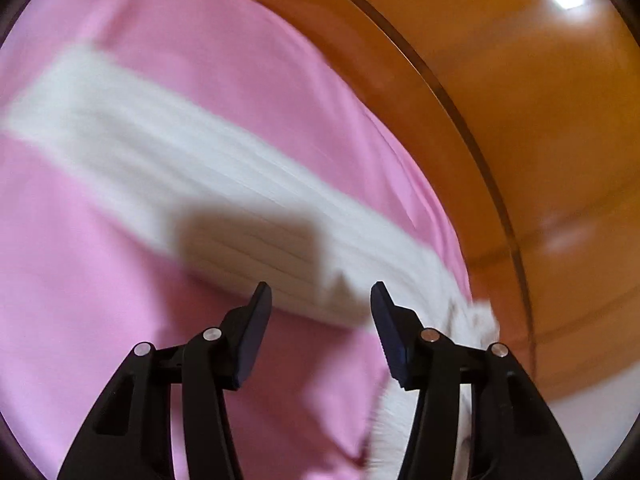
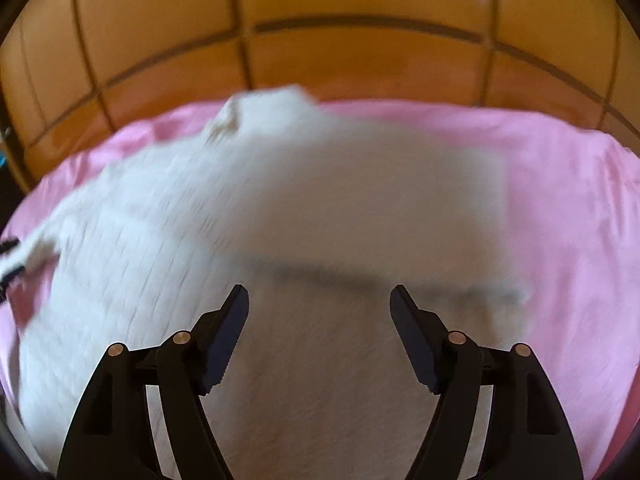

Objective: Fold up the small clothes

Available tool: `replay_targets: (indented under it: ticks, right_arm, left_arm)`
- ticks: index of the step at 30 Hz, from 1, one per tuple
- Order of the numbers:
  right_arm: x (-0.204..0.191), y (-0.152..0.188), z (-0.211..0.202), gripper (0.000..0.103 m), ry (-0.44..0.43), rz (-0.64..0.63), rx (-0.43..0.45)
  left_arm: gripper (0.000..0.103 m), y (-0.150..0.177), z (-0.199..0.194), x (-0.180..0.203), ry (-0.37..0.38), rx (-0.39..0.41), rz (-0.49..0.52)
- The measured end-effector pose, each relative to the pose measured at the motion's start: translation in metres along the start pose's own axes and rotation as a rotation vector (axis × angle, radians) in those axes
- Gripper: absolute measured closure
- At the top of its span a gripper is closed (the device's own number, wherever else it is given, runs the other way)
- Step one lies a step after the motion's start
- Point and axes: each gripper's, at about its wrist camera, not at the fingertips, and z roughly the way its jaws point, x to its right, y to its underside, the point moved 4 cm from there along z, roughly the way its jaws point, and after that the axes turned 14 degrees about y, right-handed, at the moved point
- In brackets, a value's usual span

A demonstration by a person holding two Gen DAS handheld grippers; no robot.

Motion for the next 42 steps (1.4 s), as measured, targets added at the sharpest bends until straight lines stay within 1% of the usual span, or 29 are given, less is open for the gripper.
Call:
replay_targets:
  ticks: [1, 2, 3, 6, 9, 11, 13, 14, 15, 16, 17, 18, 20, 21, 23, 24, 27, 28, 30, 31, 32, 34, 35, 36, 37, 38, 39, 41, 42]
  right_arm:
    - [-0.002, 0.002, 0.002, 0.027, 0.018, -0.008, 0.008]
    - [-0.004, 0.004, 0.002, 0.026, 0.039, -0.016, 0.026]
    - [-0.006, 0.004, 0.004, 0.025, 0.048, -0.021, 0.024]
    - [-0.005, 0.004, 0.006, 0.022, 0.039, -0.009, 0.012]
    - [-0.005, 0.006, 0.006, 0.022, 0.039, -0.007, 0.014]
    - [-0.005, 0.007, 0.006, 0.021, 0.049, -0.012, 0.016]
    - [-0.006, 0.008, 0.006, 0.021, 0.054, -0.016, 0.018]
    - [-0.007, 0.007, 0.008, 0.021, 0.055, -0.016, 0.018]
    - [-0.007, 0.006, 0.008, 0.021, 0.056, -0.017, 0.018]
    - [-0.007, 0.006, 0.008, 0.021, 0.058, -0.018, 0.018]
    - [-0.008, 0.005, 0.009, 0.021, 0.058, -0.019, 0.018]
    - [-0.008, 0.005, 0.009, 0.02, 0.058, -0.019, 0.018]
    - [-0.008, 0.006, 0.009, 0.02, 0.058, -0.019, 0.018]
    - [-0.008, 0.006, 0.01, 0.02, 0.059, -0.019, 0.018]
    - [-0.008, 0.005, 0.01, 0.02, 0.059, -0.019, 0.018]
    - [-0.008, 0.005, 0.01, 0.02, 0.058, -0.018, 0.018]
    - [-0.008, 0.006, 0.01, 0.019, 0.054, -0.016, 0.02]
    - [-0.008, 0.006, 0.01, 0.019, 0.053, -0.014, 0.021]
    - [-0.008, 0.006, 0.011, 0.019, 0.051, -0.012, 0.021]
    - [-0.008, 0.006, 0.011, 0.019, 0.049, -0.011, 0.021]
    - [-0.007, 0.006, 0.011, 0.019, 0.047, -0.01, 0.021]
    - [-0.007, 0.006, 0.011, 0.019, 0.042, -0.005, 0.021]
    - [-0.007, 0.006, 0.011, 0.019, 0.039, -0.003, 0.021]
    - [-0.006, 0.006, 0.011, 0.019, 0.036, 0.0, 0.021]
    - [-0.006, 0.005, 0.01, 0.019, 0.032, 0.002, 0.022]
    - [-0.006, 0.005, 0.011, 0.019, 0.03, 0.004, 0.021]
    - [-0.006, 0.005, 0.011, 0.019, 0.027, 0.006, 0.021]
    - [-0.006, 0.005, 0.01, 0.019, 0.024, 0.009, 0.021]
    - [-0.006, 0.005, 0.01, 0.019, 0.023, 0.01, 0.02]
  left_arm:
    - [0.053, -0.011, -0.017, -0.016, -0.019, 0.048, -0.038]
    - [0.053, -0.021, -0.033, -0.03, -0.035, 0.091, -0.069]
    - [0.053, -0.031, -0.047, -0.044, -0.041, 0.128, -0.105]
    - [0.053, -0.052, -0.071, -0.069, -0.061, 0.189, -0.163]
    - [0.053, -0.065, -0.077, -0.084, -0.082, 0.222, -0.189]
    - [0.053, -0.073, -0.073, -0.094, -0.082, 0.235, -0.228]
    - [0.053, -0.081, -0.066, -0.104, -0.099, 0.243, -0.259]
    - [0.057, -0.085, -0.062, -0.108, -0.098, 0.25, -0.278]
    - [0.065, -0.088, -0.06, -0.111, -0.095, 0.256, -0.287]
    - [0.085, -0.093, -0.057, -0.112, -0.1, 0.264, -0.287]
    - [0.098, -0.099, -0.06, -0.114, -0.112, 0.272, -0.275]
    - [0.097, -0.1, -0.06, -0.109, -0.125, 0.281, -0.255]
    - [0.098, -0.107, -0.059, -0.09, -0.111, 0.298, -0.191]
    - [0.098, -0.108, -0.058, -0.08, -0.096, 0.298, -0.167]
    - [0.098, -0.108, -0.052, -0.048, -0.033, 0.293, -0.107]
    - [0.098, -0.106, -0.043, -0.026, 0.011, 0.275, -0.074]
    - [0.098, -0.09, -0.016, 0.032, 0.102, 0.215, 0.039]
    - [0.098, -0.078, 0.0, 0.06, 0.141, 0.172, 0.096]
    - [0.098, -0.055, 0.028, 0.099, 0.199, 0.099, 0.171]
    - [0.098, -0.035, 0.049, 0.124, 0.234, 0.039, 0.223]
    - [0.098, -0.02, 0.065, 0.139, 0.252, -0.006, 0.258]
    - [0.097, 0.022, 0.104, 0.17, 0.264, -0.118, 0.356]
    - [0.096, 0.04, 0.118, 0.178, 0.261, -0.164, 0.399]
    - [0.093, 0.066, 0.136, 0.187, 0.246, -0.231, 0.462]
    - [0.077, 0.083, 0.146, 0.19, 0.235, -0.276, 0.506]
    - [0.068, 0.097, 0.152, 0.19, 0.234, -0.305, 0.534]
    - [0.067, 0.105, 0.155, 0.188, 0.229, -0.32, 0.55]
    - [0.067, 0.138, 0.149, 0.179, 0.196, -0.363, 0.61]
    - [0.067, 0.145, 0.147, 0.174, 0.178, -0.373, 0.635]
